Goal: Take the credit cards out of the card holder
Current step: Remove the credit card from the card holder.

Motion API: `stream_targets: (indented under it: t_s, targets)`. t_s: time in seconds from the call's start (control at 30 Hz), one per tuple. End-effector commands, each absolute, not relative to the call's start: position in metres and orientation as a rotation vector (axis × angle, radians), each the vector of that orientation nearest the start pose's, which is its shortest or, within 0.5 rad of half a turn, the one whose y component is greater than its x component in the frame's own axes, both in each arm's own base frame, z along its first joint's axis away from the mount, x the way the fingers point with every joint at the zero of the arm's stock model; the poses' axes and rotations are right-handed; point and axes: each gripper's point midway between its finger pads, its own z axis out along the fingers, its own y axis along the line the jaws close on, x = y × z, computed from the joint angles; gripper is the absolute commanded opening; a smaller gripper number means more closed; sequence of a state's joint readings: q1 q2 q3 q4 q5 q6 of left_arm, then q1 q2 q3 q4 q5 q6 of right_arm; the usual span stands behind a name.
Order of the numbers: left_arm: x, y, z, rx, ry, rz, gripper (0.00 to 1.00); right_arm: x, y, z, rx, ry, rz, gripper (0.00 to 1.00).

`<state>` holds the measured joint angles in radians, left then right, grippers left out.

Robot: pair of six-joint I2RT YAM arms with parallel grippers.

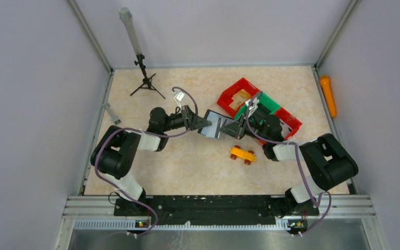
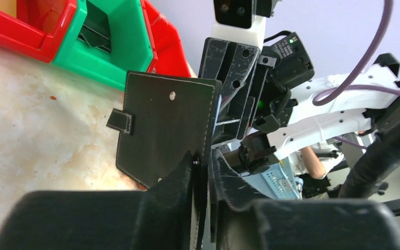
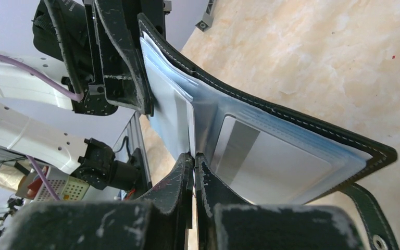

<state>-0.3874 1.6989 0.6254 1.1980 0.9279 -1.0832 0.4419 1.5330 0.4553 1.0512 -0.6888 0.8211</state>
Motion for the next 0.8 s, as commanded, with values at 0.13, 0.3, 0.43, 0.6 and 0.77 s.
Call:
stream_targets:
  t_s: [0.13, 0.3, 0.43, 0.6, 0.77]
  targets:
    - [0.279, -0.289, 0.212, 0.39, 1.667, -1.79, 0.0, 0.288, 0.282, 0.174, -0.286, 1.726, 1.458, 0.0]
    - [0.284, -0.29, 0.206, 0.381, 1.71, -1.751, 0.14, 0.288, 0.282, 0.174, -0.288, 1.725, 1.46, 0.0]
    - [0.284, -0.291, 0.203, 0.384, 1.718, -1.741, 0.37, 0.287, 0.283, 0.175, -0.293, 1.72, 1.466, 0.0]
    - [0.291, -0.292, 0.192, 0.357, 1.787, -1.701, 0.17, 0.287, 0.283, 0.175, -0.289, 1.72, 1.47, 0.0]
    - [0.292, -0.291, 0.191, 0.345, 1.792, -1.699, 0.0, 0.289, 0.281, 0.173, -0.275, 1.729, 1.462, 0.0]
